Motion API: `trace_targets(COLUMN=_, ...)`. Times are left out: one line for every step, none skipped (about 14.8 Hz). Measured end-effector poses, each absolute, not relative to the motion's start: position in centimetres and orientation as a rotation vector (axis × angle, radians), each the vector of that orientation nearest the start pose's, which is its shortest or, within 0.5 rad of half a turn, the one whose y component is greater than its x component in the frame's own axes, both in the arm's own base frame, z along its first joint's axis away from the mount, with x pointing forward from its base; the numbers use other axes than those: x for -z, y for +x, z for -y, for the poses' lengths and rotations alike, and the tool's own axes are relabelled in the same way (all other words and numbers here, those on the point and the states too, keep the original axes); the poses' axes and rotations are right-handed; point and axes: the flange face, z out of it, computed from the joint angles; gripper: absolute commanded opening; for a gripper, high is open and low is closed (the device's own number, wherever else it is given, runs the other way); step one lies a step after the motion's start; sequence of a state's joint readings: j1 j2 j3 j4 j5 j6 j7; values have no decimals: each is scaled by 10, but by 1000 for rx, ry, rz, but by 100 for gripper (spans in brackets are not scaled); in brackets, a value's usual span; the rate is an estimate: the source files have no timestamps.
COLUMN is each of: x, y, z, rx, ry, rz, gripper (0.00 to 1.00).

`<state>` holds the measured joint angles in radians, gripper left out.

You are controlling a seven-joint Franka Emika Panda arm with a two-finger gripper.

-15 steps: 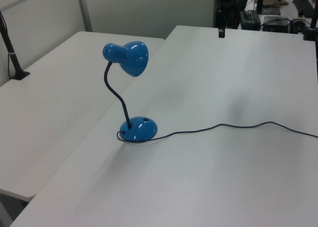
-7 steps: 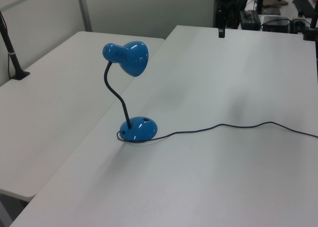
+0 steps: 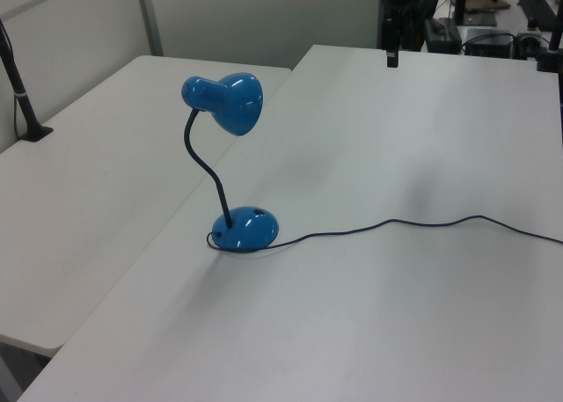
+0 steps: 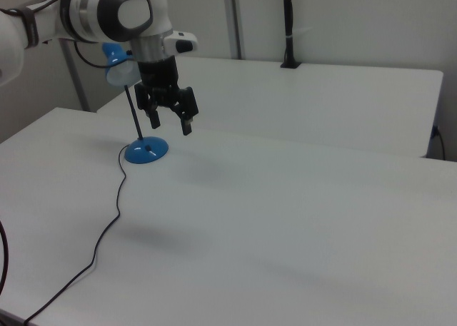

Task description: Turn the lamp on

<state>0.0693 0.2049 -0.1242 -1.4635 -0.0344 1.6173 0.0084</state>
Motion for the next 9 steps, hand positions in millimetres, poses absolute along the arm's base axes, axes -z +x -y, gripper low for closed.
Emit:
trace_targets(x=-558, y=617, z=29, rx=-87, ry=-3198, rz=-79, gripper=64)
trace_targets(x=-556, y=618, z=28, rx=-94, ry=-3198, rz=-44, gripper=20)
trace_targets(x=-553, y=618, z=28, rx=-103, ry=-3196, rz=41, gripper=3)
trace_targets(x=-551, y=619, z=28, rx=-112, ry=-3190, rz=146, gripper=0)
trace_targets(x=-549, y=620, z=26, rx=-119, ry=-3179, rz=235, gripper=0)
trace_targets(x=-546, y=621, z=24, rx=-125, ry=-3160, rz=303, gripper=0)
trace_targets(x=-543, y=623, z=20, rx=-123, ry=-3139, rz=352, gripper=0)
trace_targets(x=-542, y=625, z=14, rx=-106, ry=-3117, rz=394, gripper=0)
trace_targets(x=-540, y=630, z=3, rx=-59, ry=-3084, rz=449, gripper=0)
